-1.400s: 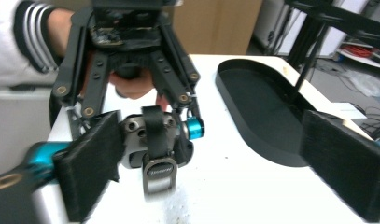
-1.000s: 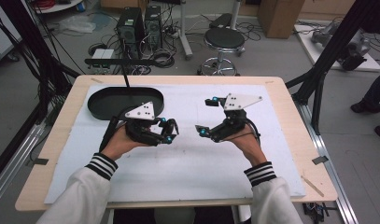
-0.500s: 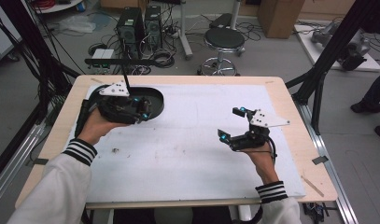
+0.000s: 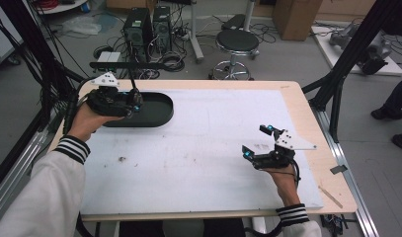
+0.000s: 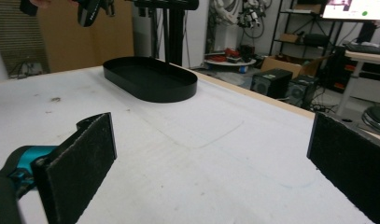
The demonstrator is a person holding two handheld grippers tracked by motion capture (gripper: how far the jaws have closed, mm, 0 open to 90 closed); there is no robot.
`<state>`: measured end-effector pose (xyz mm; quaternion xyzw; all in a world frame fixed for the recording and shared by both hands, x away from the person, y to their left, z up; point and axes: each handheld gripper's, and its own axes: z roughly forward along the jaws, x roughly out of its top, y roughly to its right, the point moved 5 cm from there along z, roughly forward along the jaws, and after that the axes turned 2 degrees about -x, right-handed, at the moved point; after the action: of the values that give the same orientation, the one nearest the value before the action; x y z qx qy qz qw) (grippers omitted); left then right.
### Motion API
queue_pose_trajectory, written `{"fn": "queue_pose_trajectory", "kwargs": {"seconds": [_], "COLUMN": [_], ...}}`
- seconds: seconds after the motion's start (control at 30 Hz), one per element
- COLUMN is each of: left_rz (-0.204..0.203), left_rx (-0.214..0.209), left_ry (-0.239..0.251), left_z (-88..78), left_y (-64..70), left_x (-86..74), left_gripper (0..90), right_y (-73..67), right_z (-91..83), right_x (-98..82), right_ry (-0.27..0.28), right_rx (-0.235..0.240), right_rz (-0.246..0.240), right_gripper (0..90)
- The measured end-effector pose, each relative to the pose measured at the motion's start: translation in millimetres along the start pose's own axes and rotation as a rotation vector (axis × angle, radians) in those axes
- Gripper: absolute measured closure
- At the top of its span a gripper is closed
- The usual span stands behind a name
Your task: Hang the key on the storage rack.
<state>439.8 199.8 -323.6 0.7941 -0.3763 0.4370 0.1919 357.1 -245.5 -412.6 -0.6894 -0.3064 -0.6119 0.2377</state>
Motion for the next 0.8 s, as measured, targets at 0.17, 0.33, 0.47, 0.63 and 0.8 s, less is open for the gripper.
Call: {"fn": "queue_pose_trajectory", "kwargs": {"seconds": [0.17,0.33,0.47,0.63,0.8], "left_rz": [-0.026,-0.052,-0.067,-0.098,-0.114], "left_rx": [0.04,0.086,0.109,0.153,0.179], "left_ry": [-0.014,-0.023,-0.03,-0.031,-0.052], "left_z": [-5.1,-9.9,-13.4,-15.4,-16.2], "left_y": [-17.6,-33.5,-43.3,-54.9,-65.5], "left_x": [-2.1,-2.7,-2.6,-6.1,-6.5], "left_gripper": [48.7,48.7,48.7,48.6,48.7], "right_y": [0.8,4.0,6.4,6.4,4.8], "right_z": [-8.6,-16.9,-22.8,-29.2,-32.9], "right_x": [-8.7,-16.7,-22.5,-29.1,-33.7], "right_ry": [0.008,0.034,0.05,0.071,0.082], "right_rx": [-0.024,-0.061,-0.087,-0.1,-0.102], "right_rz": [-0.005,-0.005,-0.006,-0.01,-0.001], "right_gripper": [0.3,0.3,0.3,0.3,0.3]}}
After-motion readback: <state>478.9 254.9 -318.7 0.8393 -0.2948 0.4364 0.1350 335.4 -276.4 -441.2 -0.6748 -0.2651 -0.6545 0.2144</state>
